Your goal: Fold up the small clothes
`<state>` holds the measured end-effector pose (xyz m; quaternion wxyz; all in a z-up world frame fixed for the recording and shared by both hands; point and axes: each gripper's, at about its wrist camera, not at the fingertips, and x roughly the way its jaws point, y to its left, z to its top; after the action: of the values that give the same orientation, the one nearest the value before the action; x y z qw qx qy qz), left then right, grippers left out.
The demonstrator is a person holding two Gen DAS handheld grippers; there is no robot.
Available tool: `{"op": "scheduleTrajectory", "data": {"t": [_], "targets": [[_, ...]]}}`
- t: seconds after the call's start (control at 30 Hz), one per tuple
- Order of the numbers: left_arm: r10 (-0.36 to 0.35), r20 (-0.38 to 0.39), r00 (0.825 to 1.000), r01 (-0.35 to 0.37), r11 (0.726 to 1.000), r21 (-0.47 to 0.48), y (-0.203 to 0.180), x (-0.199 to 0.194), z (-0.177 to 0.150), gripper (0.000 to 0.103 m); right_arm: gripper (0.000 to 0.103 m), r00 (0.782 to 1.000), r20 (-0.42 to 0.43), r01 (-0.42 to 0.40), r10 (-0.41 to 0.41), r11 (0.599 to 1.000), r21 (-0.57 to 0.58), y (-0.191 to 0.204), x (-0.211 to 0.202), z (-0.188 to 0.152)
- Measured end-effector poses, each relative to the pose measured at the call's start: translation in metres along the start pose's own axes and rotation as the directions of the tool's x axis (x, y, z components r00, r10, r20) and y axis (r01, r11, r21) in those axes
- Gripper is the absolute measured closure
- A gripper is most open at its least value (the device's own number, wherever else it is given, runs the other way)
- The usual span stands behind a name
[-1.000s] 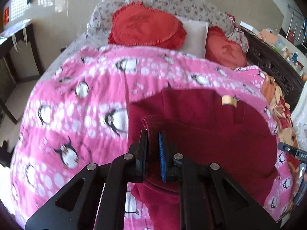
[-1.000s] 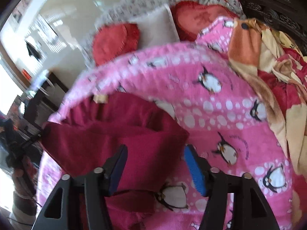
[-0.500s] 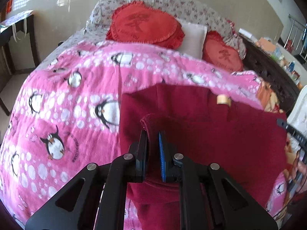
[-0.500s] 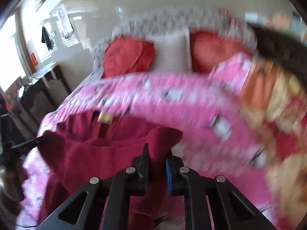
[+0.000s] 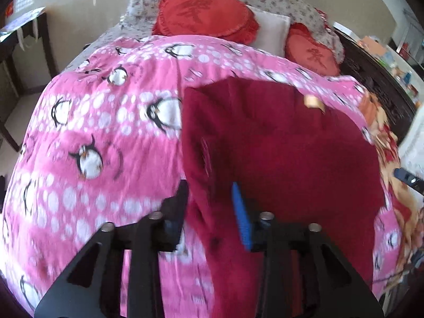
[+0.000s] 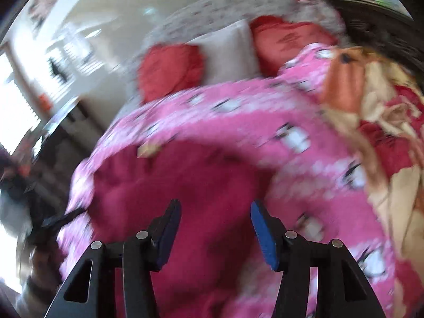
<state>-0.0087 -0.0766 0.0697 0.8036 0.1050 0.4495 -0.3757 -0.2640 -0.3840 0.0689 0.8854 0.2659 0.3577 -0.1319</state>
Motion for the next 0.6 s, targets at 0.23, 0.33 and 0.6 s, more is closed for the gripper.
{"op": "scheduleTrajectory", "data": {"t": [0.23,0.33,0.6], "targets": [[0.063,-0.137,0.989,-0.052,0.995,0.082,-0.018,0.006,-0.057,0.064,0.072,0.965,-0.144,0.208,-0.218,0.975,-0.084,0.002,0.062,-0.038],[0.029,-0.157,0.987,-0.023,0.999,0.040,-0.011,-0.001,-0.070,0.064,0.069,0.987,-0.106,0.126,-0.121,0.991,0.049,-0.005,0.036,-0.034],[0.032,-0.160,0.987,-0.038,0.999,-0.037,0.010,-0.019,-0.100,0.064,0.045,0.983,-0.181,0.031,-0.007,0.990,0.135,0.001,0.035,-0.092]]}}
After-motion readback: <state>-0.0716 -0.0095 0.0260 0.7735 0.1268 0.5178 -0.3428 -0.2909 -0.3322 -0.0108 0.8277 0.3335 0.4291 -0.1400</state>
